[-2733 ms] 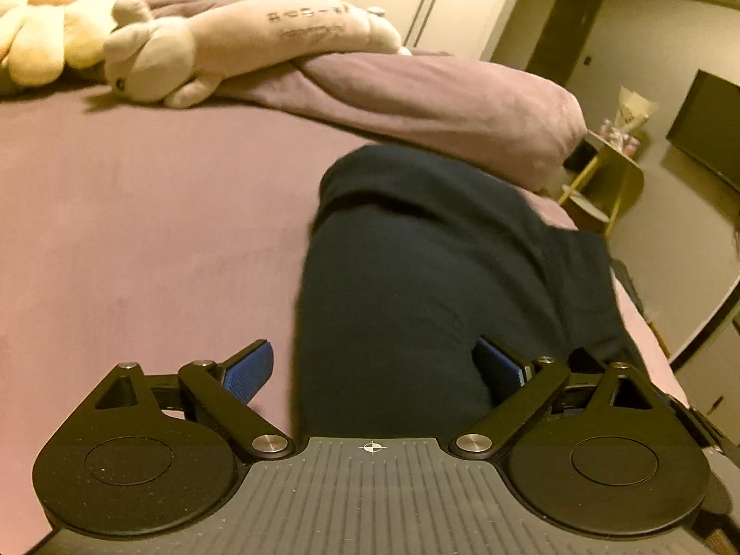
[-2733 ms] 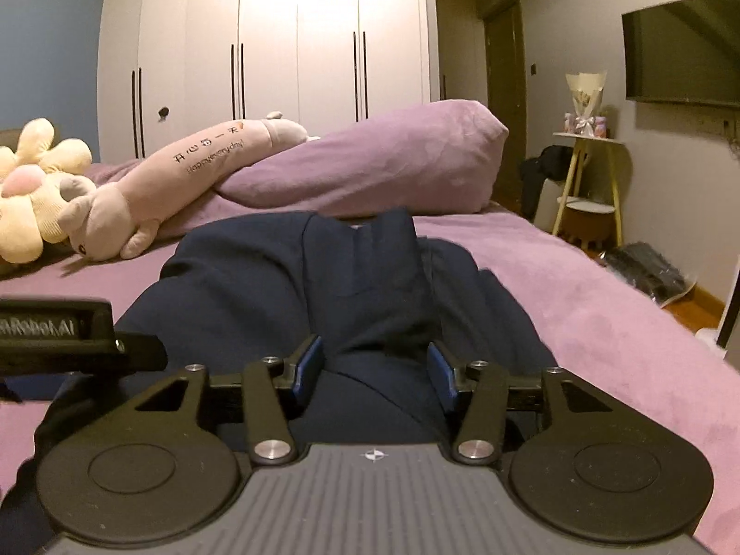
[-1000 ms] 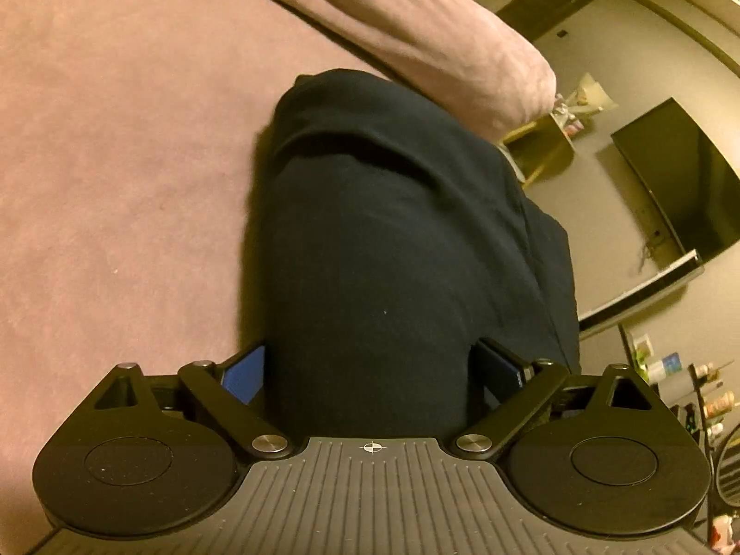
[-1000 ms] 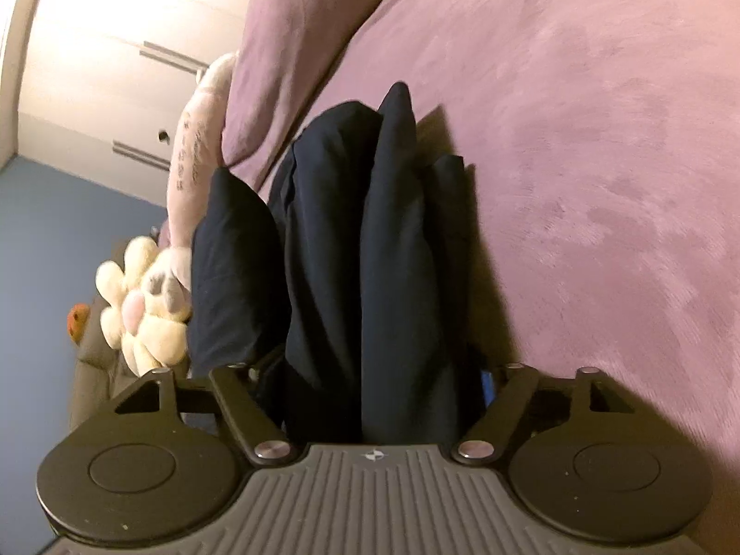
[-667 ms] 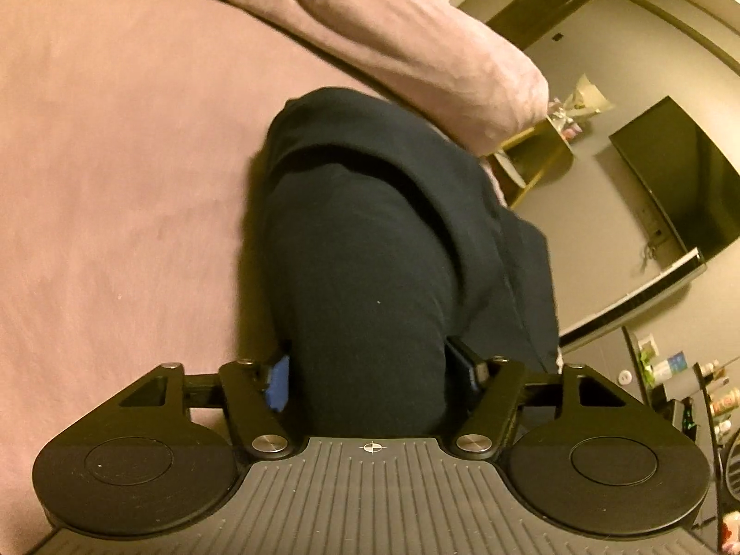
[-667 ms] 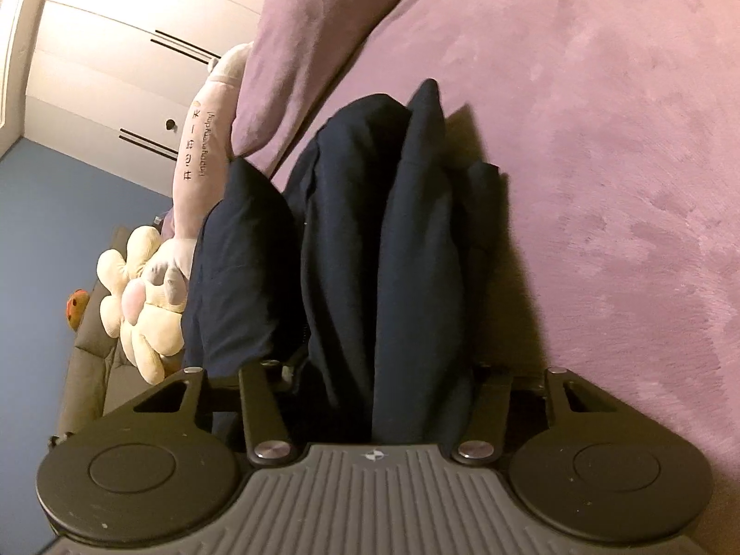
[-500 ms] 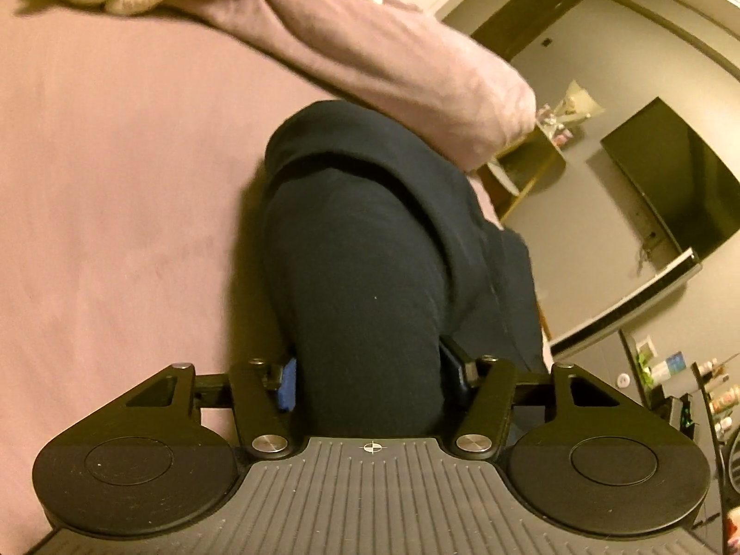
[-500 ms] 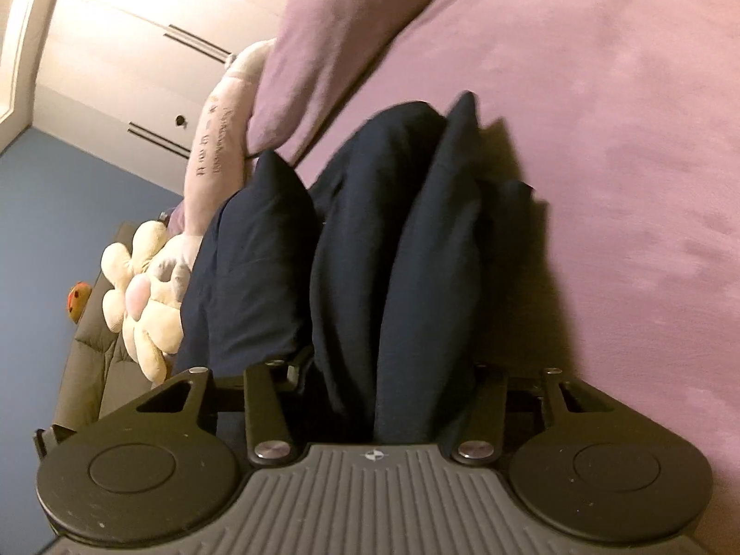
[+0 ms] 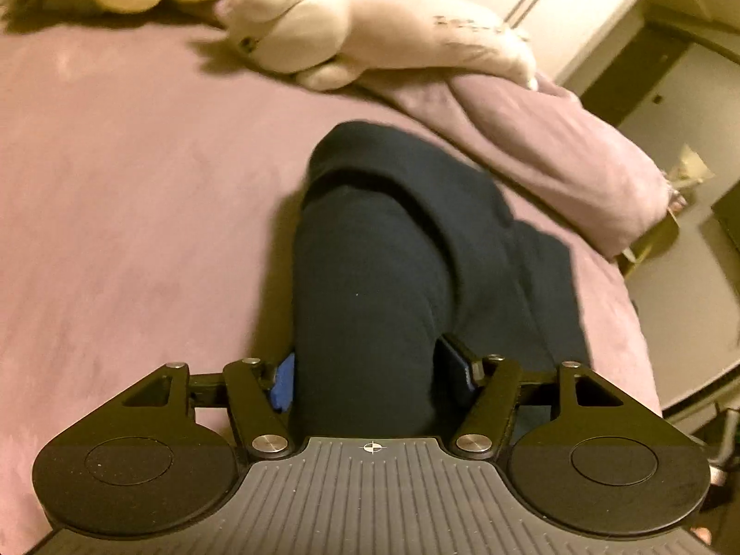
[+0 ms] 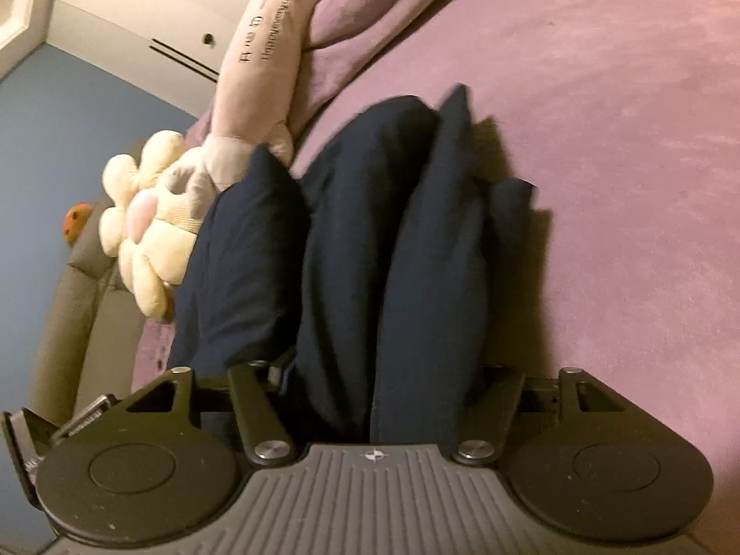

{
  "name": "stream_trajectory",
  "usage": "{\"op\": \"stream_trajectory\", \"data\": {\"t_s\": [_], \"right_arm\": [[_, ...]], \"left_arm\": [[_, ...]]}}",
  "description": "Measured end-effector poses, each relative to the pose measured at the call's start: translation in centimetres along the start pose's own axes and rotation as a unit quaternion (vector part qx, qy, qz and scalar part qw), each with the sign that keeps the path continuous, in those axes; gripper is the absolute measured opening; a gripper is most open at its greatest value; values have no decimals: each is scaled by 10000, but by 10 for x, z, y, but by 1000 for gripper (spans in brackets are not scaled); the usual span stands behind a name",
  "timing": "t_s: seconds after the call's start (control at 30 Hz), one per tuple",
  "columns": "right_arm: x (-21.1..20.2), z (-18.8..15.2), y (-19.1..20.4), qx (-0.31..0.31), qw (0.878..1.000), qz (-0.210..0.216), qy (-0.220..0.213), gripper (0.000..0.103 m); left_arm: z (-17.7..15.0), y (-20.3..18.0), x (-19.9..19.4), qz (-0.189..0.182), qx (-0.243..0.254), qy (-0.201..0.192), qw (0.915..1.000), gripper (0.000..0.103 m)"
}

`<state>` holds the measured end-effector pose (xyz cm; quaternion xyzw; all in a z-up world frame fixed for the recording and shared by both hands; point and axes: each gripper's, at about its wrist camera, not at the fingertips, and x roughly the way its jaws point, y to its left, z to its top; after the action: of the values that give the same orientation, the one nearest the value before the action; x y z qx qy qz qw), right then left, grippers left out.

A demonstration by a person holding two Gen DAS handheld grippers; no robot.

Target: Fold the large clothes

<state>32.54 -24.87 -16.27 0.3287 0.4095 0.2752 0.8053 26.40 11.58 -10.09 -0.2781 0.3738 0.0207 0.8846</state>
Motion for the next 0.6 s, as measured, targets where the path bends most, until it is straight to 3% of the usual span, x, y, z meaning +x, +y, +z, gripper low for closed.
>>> {"op": "stream_trajectory", "data": {"t_s": [0.1,0.23,0.33,0.43,0.5,0.57,0.6], "right_arm": [[-47,-21,6,-165,9988,-161,-430,64],[-98,-63,24,-339,9961,177,-797,69],[-111,-87,40,-411,9946,479,-819,70],[-97,-97,56,-544,9956,428,-638,72],[-76,-100,65,-518,9979,261,-286,66],[-63,-105,72,-596,9980,-124,-180,39],[-60,-106,73,-590,9977,-268,-208,36]], "left_arm": [[-15,-1,-21,-41,151,-274,9995,69],[-44,-3,-60,-52,530,-606,9967,69],[-73,0,-92,-81,662,-609,9959,70],[-95,0,-110,-81,741,-564,9956,73],[-107,0,-110,-98,828,-373,9958,73],[-115,-2,-107,69,900,-149,9958,71],[-117,-3,-105,124,925,-121,9956,71]]}}
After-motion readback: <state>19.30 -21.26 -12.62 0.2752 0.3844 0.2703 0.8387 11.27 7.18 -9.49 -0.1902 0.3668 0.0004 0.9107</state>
